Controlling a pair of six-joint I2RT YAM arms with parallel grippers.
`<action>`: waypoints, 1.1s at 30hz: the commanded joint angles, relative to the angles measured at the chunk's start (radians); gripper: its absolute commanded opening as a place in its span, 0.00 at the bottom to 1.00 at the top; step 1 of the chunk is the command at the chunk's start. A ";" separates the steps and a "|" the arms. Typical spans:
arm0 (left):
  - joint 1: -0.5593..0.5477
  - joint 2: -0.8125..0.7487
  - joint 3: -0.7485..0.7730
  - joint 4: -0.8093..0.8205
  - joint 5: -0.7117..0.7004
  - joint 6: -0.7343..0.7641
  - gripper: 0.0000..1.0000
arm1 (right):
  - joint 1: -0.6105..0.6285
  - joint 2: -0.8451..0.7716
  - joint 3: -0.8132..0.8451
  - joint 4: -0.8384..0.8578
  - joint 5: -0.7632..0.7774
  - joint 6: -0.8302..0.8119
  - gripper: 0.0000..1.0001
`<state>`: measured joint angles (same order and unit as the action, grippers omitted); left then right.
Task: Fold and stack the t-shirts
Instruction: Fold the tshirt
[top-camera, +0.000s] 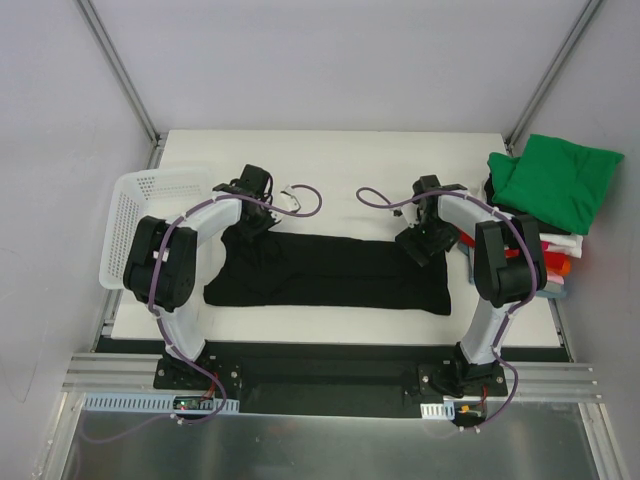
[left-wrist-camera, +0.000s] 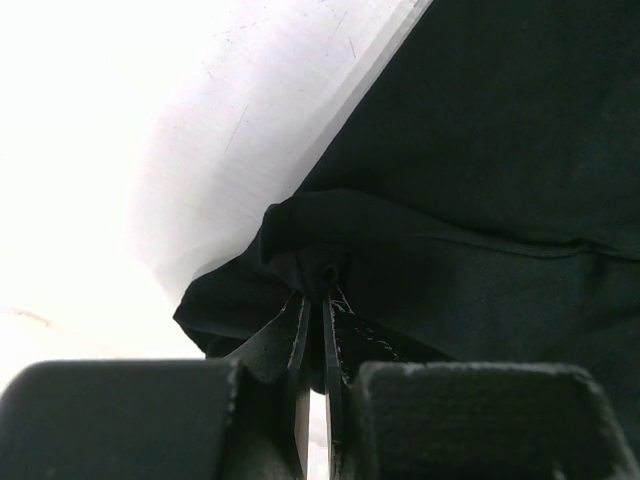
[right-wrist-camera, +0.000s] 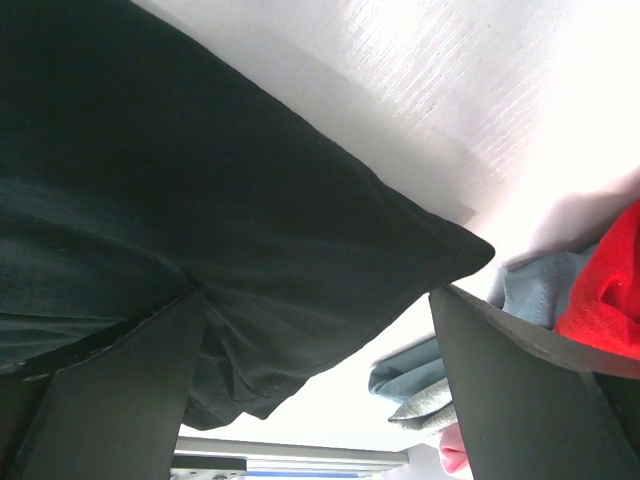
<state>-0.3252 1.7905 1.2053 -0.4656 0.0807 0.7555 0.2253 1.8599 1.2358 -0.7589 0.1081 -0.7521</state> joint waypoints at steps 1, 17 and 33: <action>0.009 -0.052 -0.010 -0.013 -0.021 0.022 0.00 | 0.006 0.015 -0.012 0.039 0.057 -0.015 0.96; 0.023 -0.055 -0.062 -0.013 -0.076 0.079 0.00 | 0.008 0.025 -0.068 0.113 0.133 -0.049 0.96; 0.044 -0.201 -0.130 -0.013 -0.168 0.139 0.00 | 0.006 0.025 -0.082 0.125 0.169 -0.056 0.96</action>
<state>-0.3054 1.6154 1.0973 -0.4576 -0.0391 0.8574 0.2420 1.8465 1.2064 -0.7177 0.1844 -0.7864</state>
